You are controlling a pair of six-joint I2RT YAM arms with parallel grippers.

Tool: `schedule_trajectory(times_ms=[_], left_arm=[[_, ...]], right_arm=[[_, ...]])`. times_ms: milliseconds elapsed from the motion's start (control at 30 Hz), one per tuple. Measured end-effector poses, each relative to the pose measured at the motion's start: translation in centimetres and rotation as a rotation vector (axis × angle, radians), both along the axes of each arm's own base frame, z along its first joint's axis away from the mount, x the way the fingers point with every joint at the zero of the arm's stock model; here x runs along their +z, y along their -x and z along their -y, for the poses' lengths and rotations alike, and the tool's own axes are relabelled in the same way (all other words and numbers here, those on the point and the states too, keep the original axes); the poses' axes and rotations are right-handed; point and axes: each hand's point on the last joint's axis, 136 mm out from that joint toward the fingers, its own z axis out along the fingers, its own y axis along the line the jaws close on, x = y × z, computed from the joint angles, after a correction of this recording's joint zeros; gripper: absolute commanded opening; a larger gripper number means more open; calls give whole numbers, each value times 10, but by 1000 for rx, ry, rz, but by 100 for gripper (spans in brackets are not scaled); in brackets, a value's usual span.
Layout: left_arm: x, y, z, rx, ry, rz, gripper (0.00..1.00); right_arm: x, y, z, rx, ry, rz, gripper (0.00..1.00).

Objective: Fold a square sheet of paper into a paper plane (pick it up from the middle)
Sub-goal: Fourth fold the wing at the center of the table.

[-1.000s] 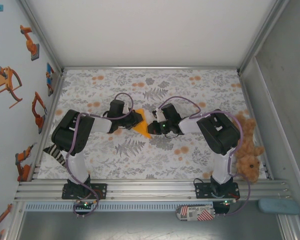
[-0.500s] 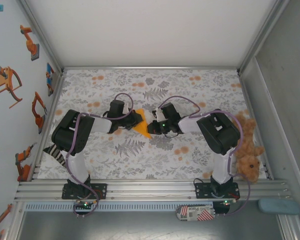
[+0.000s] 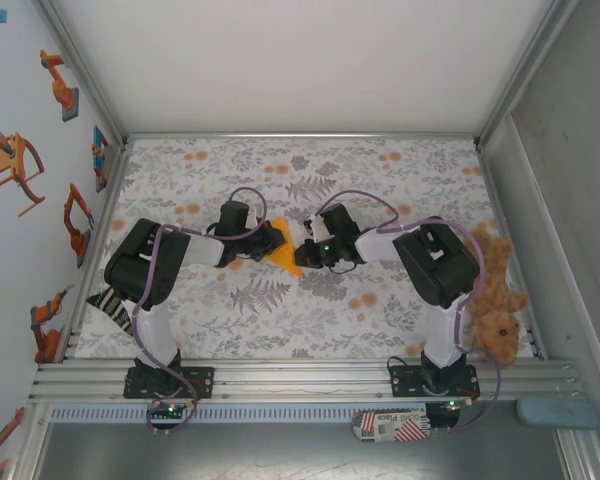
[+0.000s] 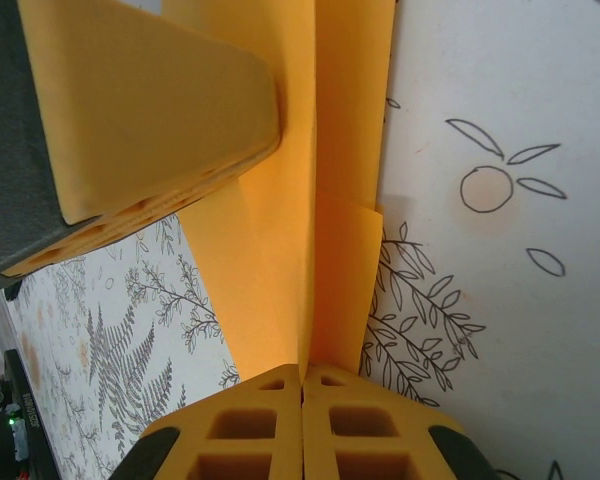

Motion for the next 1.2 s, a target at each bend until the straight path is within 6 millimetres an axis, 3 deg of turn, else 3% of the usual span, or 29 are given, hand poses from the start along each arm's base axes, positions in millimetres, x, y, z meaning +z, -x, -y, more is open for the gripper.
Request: schedule_trajectory(times_ms=[767,967,1200], left_arm=[[-7,-1,-1,-4,-1,-18,5],[-6,-2,-3,-3,3,-21,8],[20,-13,-12,22,30,34,11]], right_arm=[[1,1,-1,4,-1,-9,11],[0,1,1,-1,10,-18,5],[-1,1,2,-1,11,-21,4]])
